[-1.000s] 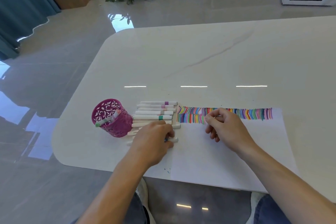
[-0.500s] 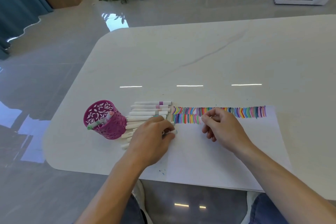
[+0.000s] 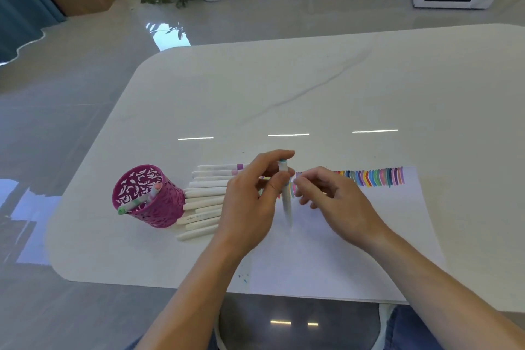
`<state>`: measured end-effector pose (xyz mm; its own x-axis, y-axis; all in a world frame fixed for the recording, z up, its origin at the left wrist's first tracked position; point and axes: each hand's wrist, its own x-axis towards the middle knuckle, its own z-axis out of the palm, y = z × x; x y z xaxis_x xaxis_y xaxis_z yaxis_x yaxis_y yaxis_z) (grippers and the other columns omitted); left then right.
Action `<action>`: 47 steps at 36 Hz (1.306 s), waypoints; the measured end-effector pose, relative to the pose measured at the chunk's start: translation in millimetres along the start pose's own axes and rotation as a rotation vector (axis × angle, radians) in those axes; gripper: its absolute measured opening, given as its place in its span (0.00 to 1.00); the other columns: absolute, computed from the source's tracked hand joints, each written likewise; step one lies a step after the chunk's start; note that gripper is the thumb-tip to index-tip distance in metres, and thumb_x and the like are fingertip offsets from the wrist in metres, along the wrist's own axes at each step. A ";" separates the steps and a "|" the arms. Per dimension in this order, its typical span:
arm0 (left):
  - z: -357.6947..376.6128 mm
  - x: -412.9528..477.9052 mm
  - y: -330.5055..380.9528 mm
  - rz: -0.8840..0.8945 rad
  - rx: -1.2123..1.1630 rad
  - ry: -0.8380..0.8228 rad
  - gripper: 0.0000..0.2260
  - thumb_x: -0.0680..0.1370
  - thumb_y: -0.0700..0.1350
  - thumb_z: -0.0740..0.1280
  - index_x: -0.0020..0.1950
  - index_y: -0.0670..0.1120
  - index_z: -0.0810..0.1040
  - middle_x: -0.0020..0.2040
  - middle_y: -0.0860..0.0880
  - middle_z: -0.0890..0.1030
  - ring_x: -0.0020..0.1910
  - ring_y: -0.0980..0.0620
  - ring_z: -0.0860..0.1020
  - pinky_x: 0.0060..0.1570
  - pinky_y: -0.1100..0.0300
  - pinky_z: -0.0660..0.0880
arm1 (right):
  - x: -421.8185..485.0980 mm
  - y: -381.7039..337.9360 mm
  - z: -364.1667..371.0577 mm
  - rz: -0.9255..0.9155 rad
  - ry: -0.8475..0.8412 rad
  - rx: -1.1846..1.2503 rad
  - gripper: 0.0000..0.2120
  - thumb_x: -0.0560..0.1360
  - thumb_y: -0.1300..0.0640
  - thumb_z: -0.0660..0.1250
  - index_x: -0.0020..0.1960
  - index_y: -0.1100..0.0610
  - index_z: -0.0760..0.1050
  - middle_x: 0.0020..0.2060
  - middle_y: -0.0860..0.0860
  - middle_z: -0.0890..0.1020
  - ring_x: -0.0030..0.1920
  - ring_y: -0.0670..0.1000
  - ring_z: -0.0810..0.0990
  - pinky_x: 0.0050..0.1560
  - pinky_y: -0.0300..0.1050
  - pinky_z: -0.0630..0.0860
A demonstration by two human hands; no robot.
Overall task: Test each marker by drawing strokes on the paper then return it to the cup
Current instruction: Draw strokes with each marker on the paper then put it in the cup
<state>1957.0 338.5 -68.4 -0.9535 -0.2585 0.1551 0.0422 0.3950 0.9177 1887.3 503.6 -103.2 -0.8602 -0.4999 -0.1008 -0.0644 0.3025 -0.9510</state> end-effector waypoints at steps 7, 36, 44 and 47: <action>14.2 6.5 0.2 -0.097 -0.171 0.027 0.11 0.80 0.37 0.67 0.56 0.53 0.79 0.48 0.53 0.85 0.47 0.52 0.84 0.45 0.65 0.79 | -5.8 -3.3 -3.1 -0.055 -0.086 -0.057 0.11 0.82 0.39 0.62 0.55 0.44 0.79 0.44 0.45 0.85 0.46 0.47 0.85 0.50 0.45 0.82; 11.5 -8.4 -20.0 0.101 0.528 -0.235 0.07 0.81 0.42 0.66 0.54 0.47 0.85 0.44 0.51 0.83 0.41 0.53 0.77 0.42 0.58 0.73 | -14.8 15.3 -14.0 -0.213 -0.102 -0.765 0.26 0.79 0.30 0.47 0.43 0.49 0.71 0.30 0.43 0.72 0.31 0.47 0.74 0.35 0.47 0.73; 13.2 -9.8 -18.8 0.110 0.538 -0.178 0.07 0.81 0.42 0.67 0.53 0.47 0.85 0.44 0.50 0.85 0.42 0.50 0.80 0.42 0.51 0.78 | -14.8 14.4 -13.0 -0.233 -0.076 -0.763 0.22 0.80 0.32 0.52 0.38 0.47 0.65 0.26 0.43 0.70 0.27 0.46 0.70 0.30 0.40 0.63; 14.3 -9.4 -18.0 0.115 0.545 -0.175 0.07 0.81 0.42 0.67 0.53 0.47 0.85 0.44 0.51 0.85 0.42 0.51 0.80 0.42 0.51 0.78 | -13.9 13.6 -13.9 -0.223 -0.081 -0.745 0.23 0.80 0.32 0.53 0.37 0.47 0.66 0.26 0.43 0.70 0.27 0.46 0.71 0.30 0.40 0.65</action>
<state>1961.0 346.5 -91.6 -0.9890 -0.0560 0.1370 0.0327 0.8203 0.5711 1891.3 525.9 -110.6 -0.7492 -0.6621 0.0208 -0.5786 0.6388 -0.5070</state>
